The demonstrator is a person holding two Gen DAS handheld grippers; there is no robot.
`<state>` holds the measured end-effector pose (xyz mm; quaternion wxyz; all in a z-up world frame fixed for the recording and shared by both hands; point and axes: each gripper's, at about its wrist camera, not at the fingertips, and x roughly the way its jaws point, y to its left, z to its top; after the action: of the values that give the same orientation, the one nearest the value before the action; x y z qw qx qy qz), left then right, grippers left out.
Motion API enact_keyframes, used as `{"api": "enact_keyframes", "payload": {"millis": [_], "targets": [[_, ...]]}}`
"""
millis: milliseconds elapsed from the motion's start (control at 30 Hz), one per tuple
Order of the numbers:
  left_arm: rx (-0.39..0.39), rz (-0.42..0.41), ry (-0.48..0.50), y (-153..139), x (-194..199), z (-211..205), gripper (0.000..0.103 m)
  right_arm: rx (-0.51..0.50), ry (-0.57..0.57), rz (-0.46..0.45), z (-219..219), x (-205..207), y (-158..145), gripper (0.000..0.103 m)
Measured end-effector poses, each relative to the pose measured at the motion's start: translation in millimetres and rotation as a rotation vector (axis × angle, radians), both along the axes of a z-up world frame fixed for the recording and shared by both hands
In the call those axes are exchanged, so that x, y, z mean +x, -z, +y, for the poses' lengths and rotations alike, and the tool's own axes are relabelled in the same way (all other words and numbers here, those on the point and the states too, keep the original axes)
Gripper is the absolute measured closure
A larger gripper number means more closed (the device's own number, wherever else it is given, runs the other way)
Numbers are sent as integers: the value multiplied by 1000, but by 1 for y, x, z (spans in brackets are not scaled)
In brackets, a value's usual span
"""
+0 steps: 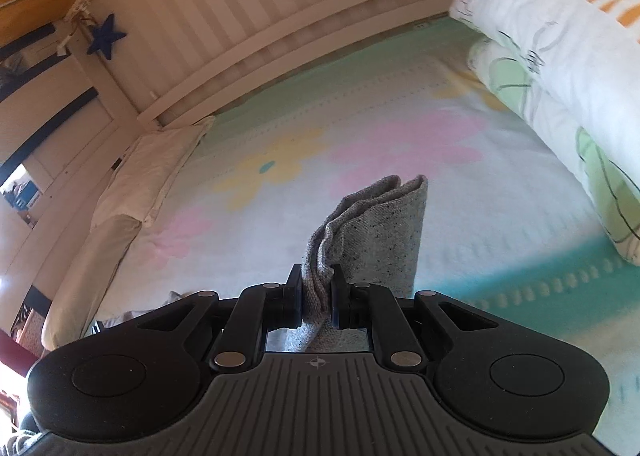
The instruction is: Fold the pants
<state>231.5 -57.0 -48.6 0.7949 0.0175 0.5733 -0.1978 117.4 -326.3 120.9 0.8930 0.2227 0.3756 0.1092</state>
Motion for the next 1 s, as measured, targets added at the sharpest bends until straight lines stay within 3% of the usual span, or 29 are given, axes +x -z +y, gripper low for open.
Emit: {"api": "enact_keyframes", "payload": {"millis": [167,267,433,633,733,867,1000], "targets": [[-19,-53,-219,-22,22,77,53,20,-155,-46,74,26,-14,91],[-45,-72,-331,-31,25,119,53,30,-253,-41,125,44,-7,91],[-36,-99,-498,-35,28,181,53,-8,-420,38,221,74,38,91],[-30,-114,-599,-36,27,225,53,-50,-593,202,308,79,106,85],[-24,-145,-608,-43,26,236,53,19,-619,243,311,77,106,84],[-16,-172,-553,-46,24,229,53,48,-546,181,276,80,85,82],[-11,-125,-411,-31,20,197,53,-57,-393,245,230,92,93,82]]}}
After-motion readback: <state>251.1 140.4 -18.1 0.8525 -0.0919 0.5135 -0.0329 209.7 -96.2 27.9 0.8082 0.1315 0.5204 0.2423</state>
